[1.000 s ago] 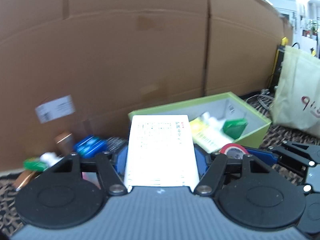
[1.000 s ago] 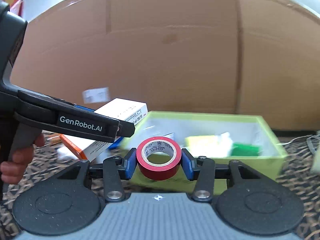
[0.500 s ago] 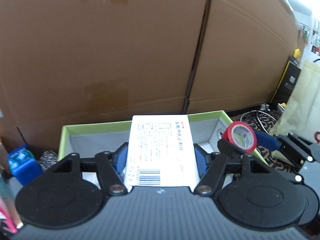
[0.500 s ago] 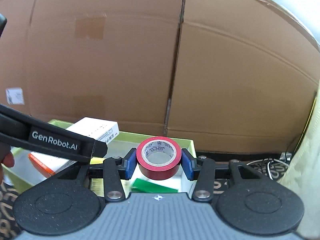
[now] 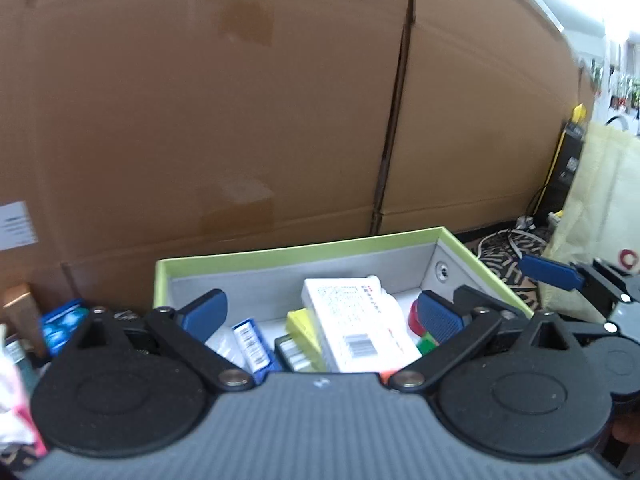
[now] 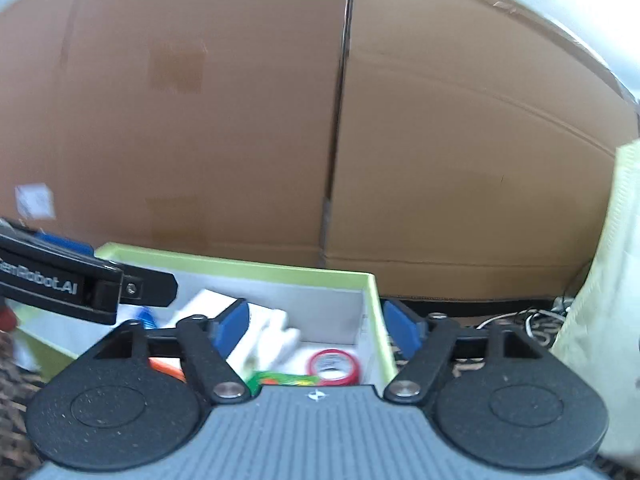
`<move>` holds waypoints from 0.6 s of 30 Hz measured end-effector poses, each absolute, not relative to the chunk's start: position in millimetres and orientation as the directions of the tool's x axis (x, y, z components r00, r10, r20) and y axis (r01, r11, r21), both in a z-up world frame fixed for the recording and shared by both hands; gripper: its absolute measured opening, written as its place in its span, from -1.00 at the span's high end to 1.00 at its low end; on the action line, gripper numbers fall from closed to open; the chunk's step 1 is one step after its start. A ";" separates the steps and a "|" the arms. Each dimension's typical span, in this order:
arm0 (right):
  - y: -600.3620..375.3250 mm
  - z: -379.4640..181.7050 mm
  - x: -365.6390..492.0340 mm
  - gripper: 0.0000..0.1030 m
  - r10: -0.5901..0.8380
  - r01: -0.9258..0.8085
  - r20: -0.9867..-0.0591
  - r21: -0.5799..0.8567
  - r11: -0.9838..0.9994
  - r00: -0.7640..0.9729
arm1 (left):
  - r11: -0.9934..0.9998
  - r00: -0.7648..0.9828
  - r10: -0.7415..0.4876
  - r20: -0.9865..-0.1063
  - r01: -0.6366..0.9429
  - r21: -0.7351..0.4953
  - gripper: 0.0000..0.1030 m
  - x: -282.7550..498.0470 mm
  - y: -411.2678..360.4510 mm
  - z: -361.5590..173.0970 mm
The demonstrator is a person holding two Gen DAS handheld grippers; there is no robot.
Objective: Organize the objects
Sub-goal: 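Open both tools to drop the white box and tape into the shoebox, then grasp the white glove with pink cuff with the left tool while the right tool grasps the dark slim box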
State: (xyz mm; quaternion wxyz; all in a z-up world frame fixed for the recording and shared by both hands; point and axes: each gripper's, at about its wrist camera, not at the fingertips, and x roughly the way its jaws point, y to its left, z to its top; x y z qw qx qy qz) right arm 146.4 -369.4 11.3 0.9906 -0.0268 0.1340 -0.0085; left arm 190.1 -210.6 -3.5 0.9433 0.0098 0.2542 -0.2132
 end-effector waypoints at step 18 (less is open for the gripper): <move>-246.0 -36.4 70.5 -0.72 0.300 -0.275 -0.382 0.120 0.954 0.874 | 0.982 0.801 -0.183 -0.570 0.121 -0.145 -1.00 93.0 -45.6 -24.7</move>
